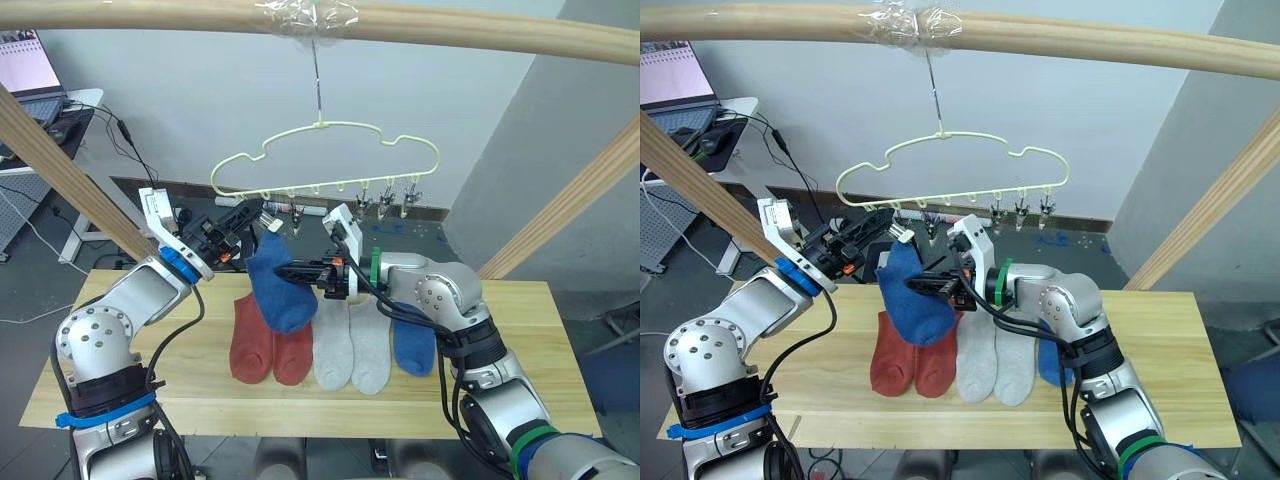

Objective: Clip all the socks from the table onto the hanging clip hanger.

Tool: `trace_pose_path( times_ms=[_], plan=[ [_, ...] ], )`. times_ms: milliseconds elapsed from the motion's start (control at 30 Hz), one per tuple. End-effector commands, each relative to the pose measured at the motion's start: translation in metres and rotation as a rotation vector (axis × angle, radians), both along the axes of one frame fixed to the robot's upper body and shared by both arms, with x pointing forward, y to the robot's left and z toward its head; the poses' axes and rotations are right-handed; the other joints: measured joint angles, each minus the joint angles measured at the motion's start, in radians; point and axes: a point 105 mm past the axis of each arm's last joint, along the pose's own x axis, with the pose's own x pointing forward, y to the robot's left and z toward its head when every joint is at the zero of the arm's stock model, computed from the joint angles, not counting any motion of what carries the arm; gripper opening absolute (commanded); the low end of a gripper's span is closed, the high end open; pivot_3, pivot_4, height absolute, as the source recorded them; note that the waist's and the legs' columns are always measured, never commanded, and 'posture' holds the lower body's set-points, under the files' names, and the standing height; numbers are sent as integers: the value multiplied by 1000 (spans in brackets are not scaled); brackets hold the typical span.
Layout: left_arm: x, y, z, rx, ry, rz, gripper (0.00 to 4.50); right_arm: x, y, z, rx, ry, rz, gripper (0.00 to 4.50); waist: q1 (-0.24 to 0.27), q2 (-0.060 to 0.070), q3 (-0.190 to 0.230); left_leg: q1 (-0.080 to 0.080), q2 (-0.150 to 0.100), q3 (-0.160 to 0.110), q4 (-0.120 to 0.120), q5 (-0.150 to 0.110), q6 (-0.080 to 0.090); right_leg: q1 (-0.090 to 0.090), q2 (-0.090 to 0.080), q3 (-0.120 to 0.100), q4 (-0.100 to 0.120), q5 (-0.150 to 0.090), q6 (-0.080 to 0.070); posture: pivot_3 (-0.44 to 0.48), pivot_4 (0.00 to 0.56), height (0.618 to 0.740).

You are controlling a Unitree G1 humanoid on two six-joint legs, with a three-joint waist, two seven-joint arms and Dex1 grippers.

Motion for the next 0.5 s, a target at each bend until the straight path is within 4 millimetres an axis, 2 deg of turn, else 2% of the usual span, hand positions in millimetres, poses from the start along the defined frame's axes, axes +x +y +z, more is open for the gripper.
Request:
trace_pose_path(
  times_ms=[33,233,500],
  plan=[
    [-9,-8,17,6,-77,-48,54,0,2,19,48,-56,13,15,0,0,0,-2,0,0,0,0,0,-2,0,0,0,0,0,131,251,740],
    [-10,-8,17,29,-88,-44,54,1,3,19,48,-56,7,15,0,0,1,-4,0,-2,0,0,-1,-3,0,-2,0,0,0,132,254,740],
    [-10,-3,19,32,-104,-25,2710,-4,10,11,40,-37,14,0,0,0,1,-4,1,-3,0,0,-1,-3,0,-4,0,0,0,134,256,740]
  ],
)
